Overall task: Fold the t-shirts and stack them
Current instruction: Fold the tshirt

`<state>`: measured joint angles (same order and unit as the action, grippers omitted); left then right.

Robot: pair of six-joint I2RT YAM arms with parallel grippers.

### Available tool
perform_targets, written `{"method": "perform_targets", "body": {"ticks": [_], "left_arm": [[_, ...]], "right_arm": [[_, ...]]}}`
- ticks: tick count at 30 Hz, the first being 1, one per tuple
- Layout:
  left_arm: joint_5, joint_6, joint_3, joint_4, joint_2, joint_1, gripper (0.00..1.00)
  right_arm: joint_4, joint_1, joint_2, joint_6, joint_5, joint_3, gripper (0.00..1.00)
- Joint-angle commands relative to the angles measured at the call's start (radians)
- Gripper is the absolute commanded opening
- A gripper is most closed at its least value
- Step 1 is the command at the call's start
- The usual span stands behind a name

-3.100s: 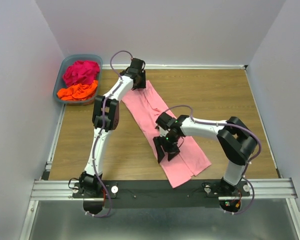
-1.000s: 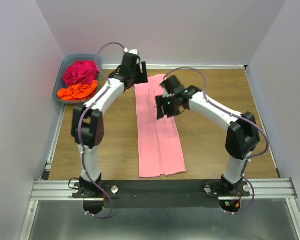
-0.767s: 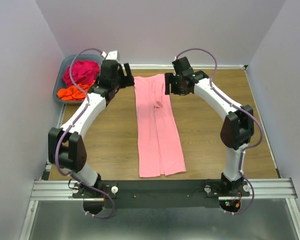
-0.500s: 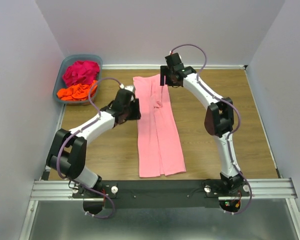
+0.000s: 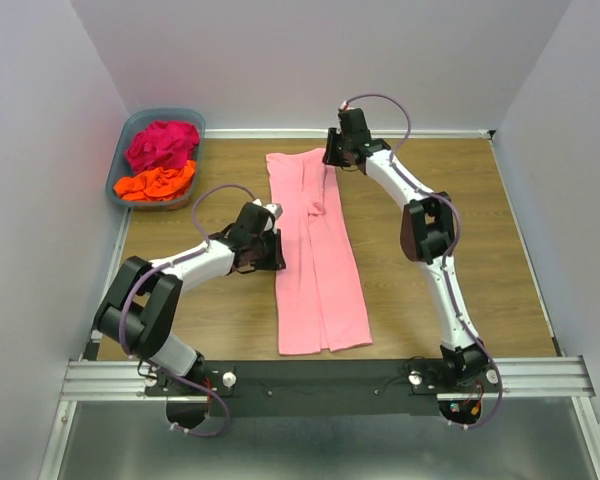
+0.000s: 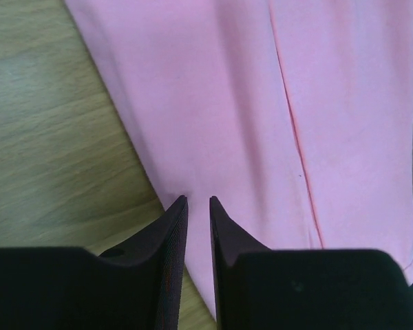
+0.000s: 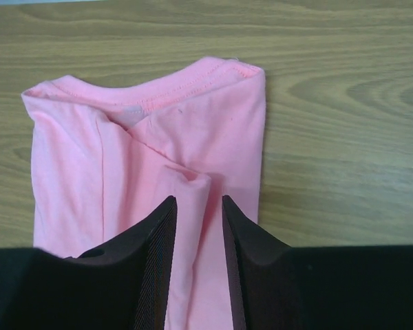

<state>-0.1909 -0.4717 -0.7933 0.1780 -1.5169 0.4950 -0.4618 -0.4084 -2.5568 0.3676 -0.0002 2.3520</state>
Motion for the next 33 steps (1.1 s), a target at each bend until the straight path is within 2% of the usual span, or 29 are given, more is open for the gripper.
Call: {"method": "perform_targets", "body": {"ticks": [1, 8, 9, 14, 18, 23, 24, 25, 27, 30, 33], "left_arm": [[-0.099, 0.005, 0.029, -0.037, -0.052, 0.019, 0.27], [-0.162, -0.007, 0.098, -0.038, -0.104, 0.022, 0.26], [-0.168, -0.010, 0.106, -0.038, -0.103, 0.022, 0.20], [-0.167, -0.012, 0.132, -0.032, -0.094, 0.022, 0.19], [-0.167, -0.005, 0.112, -0.023, -0.100, 0.022, 0.20], [-0.088, 0.005, 0.051, 0.023, -0.103, 0.005, 0.23], [-0.043, 0.005, 0.036, 0.043, -0.089, 0.001, 0.27], [-0.016, 0.004, 0.004, 0.069, -0.057, -0.006, 0.39], [0.065, 0.002, -0.035, 0.095, -0.022, -0.015, 0.53], [0.129, 0.001, -0.116, 0.130, 0.037, -0.032, 0.66], [0.160, -0.015, -0.190, 0.140, 0.061, -0.036, 0.64]], "right_arm": [[0.087, 0.019, -0.083, 0.050, -0.139, 0.035, 0.40], [0.138, 0.052, -0.178, 0.119, -0.192, 0.073, 0.40], [0.140, 0.065, -0.183, 0.141, -0.170, 0.069, 0.40], [0.150, 0.105, -0.166, 0.169, -0.124, 0.009, 0.40], [0.152, 0.120, -0.164, 0.163, -0.121, 0.024, 0.41], [0.150, 0.122, -0.131, 0.145, -0.132, 0.029, 0.42], [0.153, 0.122, -0.087, 0.131, -0.136, 0.017, 0.43], [0.153, 0.123, -0.057, 0.123, -0.142, -0.029, 0.44], [0.153, 0.122, 0.056, 0.090, -0.139, -0.138, 0.45], [0.152, 0.121, 0.189, 0.054, -0.145, -0.282, 0.45], [0.149, 0.122, 0.377, 0.047, -0.159, -0.508, 0.45]]}}
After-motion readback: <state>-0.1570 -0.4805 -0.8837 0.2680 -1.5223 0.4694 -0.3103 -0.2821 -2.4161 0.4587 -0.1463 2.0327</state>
